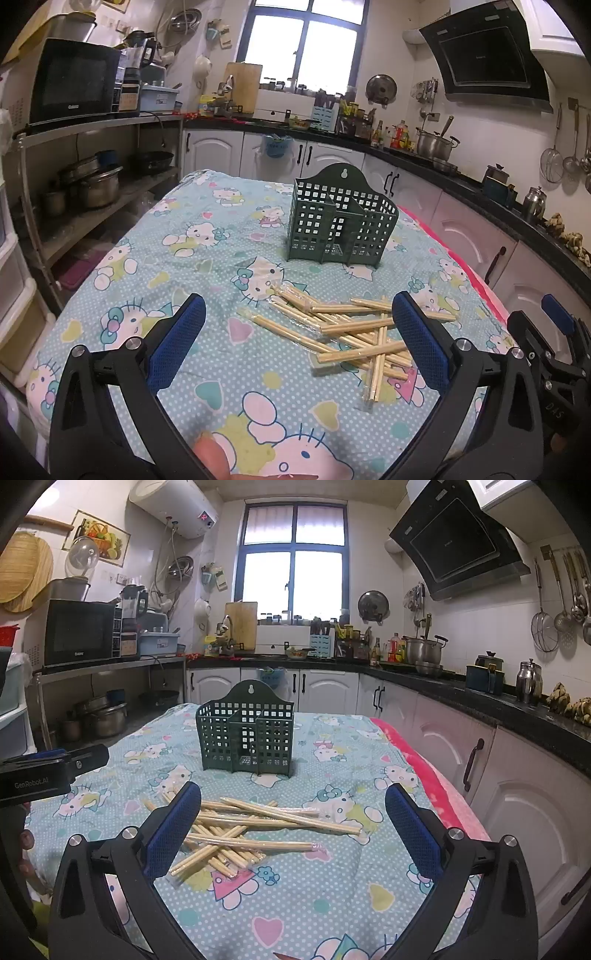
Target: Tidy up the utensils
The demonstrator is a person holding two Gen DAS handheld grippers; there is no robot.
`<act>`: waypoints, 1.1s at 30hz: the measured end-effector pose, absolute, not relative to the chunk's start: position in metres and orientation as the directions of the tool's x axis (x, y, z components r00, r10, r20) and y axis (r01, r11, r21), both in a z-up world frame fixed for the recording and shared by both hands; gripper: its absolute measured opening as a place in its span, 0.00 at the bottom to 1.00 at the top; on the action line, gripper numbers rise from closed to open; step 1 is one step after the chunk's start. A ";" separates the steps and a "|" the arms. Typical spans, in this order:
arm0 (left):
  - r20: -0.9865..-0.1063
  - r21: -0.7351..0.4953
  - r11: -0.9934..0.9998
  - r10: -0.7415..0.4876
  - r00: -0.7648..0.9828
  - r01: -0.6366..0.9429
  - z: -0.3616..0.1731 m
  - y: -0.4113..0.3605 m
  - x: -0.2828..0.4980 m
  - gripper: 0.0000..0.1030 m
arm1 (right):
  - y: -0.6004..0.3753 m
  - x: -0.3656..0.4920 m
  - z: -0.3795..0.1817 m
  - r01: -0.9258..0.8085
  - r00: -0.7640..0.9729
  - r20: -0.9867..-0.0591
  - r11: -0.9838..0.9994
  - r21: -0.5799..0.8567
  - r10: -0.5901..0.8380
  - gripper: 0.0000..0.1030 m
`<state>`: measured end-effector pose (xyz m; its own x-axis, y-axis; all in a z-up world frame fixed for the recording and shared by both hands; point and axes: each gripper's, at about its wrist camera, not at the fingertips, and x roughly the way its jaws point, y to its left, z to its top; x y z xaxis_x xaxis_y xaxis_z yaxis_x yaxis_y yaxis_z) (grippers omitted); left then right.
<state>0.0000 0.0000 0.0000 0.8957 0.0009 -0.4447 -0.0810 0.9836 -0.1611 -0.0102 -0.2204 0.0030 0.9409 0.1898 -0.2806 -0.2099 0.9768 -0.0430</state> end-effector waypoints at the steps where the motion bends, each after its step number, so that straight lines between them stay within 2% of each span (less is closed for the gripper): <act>1: -0.445 -0.165 0.983 -0.002 0.895 -0.080 0.000 0.000 0.000 0.91 | -0.220 -0.010 0.003 -0.211 0.939 -0.285 0.977 -0.039 0.191 0.94; 33: -0.453 -0.171 0.982 -0.004 0.892 -0.082 0.000 0.001 0.000 0.91 | -0.220 -0.009 0.002 -0.206 0.939 -0.289 0.978 -0.042 0.186 0.94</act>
